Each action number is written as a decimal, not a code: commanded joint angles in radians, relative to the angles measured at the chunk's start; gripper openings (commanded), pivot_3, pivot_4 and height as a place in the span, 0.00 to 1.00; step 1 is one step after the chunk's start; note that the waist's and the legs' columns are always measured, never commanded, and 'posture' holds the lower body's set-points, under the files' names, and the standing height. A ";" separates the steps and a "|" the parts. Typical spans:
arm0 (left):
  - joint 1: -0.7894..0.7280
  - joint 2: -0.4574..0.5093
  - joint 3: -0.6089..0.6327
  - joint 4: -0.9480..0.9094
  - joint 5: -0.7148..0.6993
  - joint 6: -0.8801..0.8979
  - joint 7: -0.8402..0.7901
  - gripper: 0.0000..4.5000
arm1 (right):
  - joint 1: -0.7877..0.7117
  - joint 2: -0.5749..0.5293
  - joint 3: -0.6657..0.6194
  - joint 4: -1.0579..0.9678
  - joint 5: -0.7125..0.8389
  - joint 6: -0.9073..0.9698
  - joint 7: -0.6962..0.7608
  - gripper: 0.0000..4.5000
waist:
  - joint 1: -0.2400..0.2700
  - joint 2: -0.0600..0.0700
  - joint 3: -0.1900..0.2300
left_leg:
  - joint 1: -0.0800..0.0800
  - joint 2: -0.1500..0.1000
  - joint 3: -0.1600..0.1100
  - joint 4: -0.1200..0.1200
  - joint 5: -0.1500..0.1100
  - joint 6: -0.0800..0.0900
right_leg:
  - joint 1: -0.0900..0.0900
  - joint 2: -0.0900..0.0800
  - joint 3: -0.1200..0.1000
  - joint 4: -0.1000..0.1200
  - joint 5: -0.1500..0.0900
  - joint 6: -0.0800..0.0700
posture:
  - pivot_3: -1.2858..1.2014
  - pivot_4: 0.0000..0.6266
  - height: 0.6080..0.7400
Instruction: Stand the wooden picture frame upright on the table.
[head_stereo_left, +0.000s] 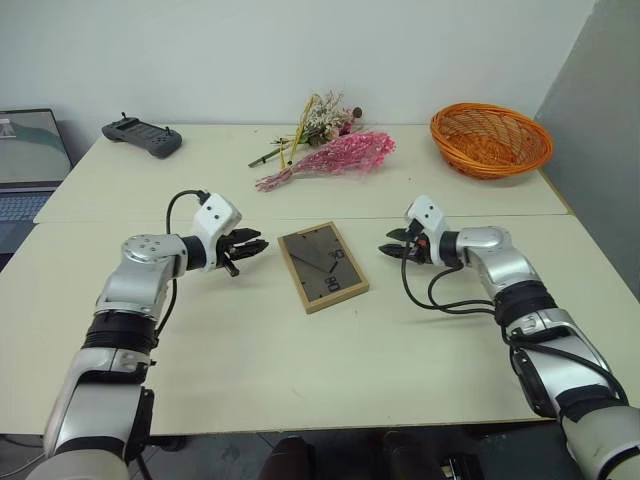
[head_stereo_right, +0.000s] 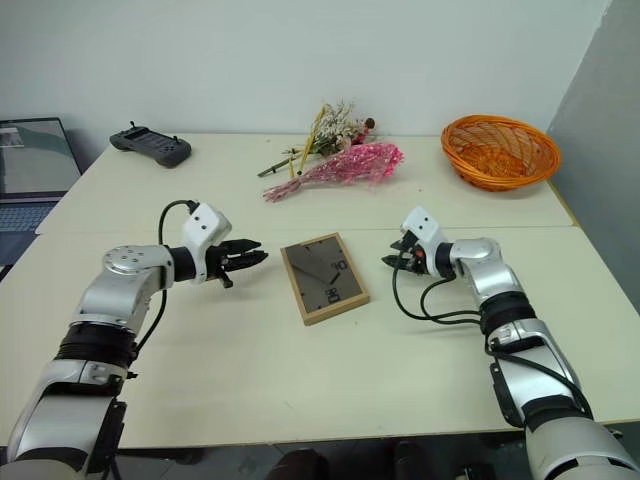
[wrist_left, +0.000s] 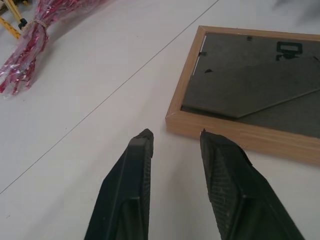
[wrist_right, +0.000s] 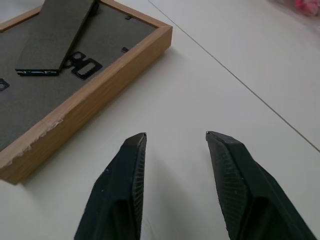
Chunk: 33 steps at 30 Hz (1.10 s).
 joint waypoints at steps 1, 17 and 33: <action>-0.032 -0.038 -0.025 0.056 0.048 -0.059 0.029 0.14 | -0.048 0.046 0.000 0.071 -0.039 -0.074 -0.068 0.23 | -0.004 0.000 0.000 | 0.000 0.000 0.000 0.000 0.000 0.000 | 0.000 0.000 0.000 0.000 0.000 0.000 | 0.52 0.24 1.00; 0.070 -0.081 -0.063 -0.155 0.073 0.022 -0.015 0.00 | 0.058 0.150 0.036 -0.114 -0.059 -0.045 0.011 0.01 | -0.019 0.000 0.000 | 0.000 0.000 0.000 0.000 0.000 0.000 | -0.001 0.000 0.001 0.001 0.000 0.000 | 0.52 0.24 1.00; 0.341 0.172 -0.105 -0.569 0.077 0.226 -0.163 0.00 | 0.342 -0.043 0.152 -0.760 -0.035 0.311 0.200 0.01 | -0.017 0.000 0.000 | 0.001 0.000 -0.002 -0.001 -0.002 0.004 | -0.001 0.000 0.000 0.002 0.000 0.000 | 0.52 0.24 1.00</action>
